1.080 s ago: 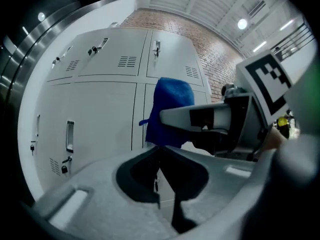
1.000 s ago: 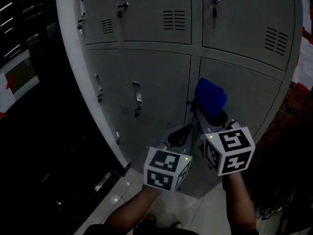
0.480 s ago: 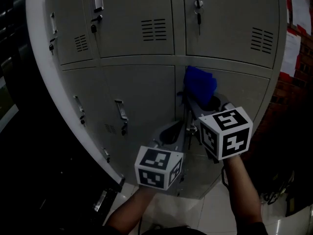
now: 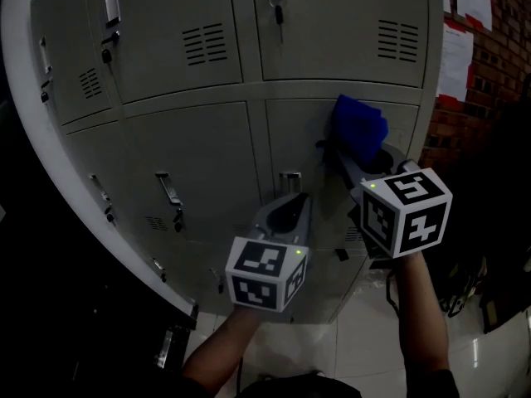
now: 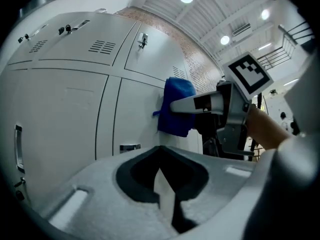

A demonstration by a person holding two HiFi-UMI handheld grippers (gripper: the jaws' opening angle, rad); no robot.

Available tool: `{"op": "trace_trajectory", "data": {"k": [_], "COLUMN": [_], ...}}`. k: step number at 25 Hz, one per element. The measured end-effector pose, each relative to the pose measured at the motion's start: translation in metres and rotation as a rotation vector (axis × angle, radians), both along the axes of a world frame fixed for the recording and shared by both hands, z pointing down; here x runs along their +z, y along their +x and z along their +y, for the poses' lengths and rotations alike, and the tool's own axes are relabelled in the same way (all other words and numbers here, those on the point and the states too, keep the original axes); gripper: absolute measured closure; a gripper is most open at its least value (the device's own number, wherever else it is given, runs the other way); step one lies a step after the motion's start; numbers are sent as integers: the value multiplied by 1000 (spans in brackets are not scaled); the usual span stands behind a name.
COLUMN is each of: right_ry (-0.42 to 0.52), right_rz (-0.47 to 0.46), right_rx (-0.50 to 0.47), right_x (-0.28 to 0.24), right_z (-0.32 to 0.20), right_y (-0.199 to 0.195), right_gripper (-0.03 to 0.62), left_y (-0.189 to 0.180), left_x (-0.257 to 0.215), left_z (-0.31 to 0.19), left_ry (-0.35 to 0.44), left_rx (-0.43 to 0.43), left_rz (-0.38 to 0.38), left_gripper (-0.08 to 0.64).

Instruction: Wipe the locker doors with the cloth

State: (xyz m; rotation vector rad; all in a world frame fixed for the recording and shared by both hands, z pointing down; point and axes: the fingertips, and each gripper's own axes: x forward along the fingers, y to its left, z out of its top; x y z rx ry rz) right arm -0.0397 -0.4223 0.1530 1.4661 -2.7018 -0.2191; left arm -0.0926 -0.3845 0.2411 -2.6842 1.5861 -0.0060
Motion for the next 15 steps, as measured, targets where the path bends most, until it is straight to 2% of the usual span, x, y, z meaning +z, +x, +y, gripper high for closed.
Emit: {"op": "trace_trajectory", "data": {"k": [9,15], "right_ry": [-26,-15], "right_rz": [-18,-8], "right_rx": [153,180], "right_x": [13,13], "right_z": [-5,-5], "right_y": [81,94], "right_gripper": [511,511], "left_y": [41,49], "left_x": [9,14], "left_z": [-5,-5], "left_ry": [-18,-30], "left_rx": [68,78], "left_rz": [-2,-1], "left_gripper": [557,557]}}
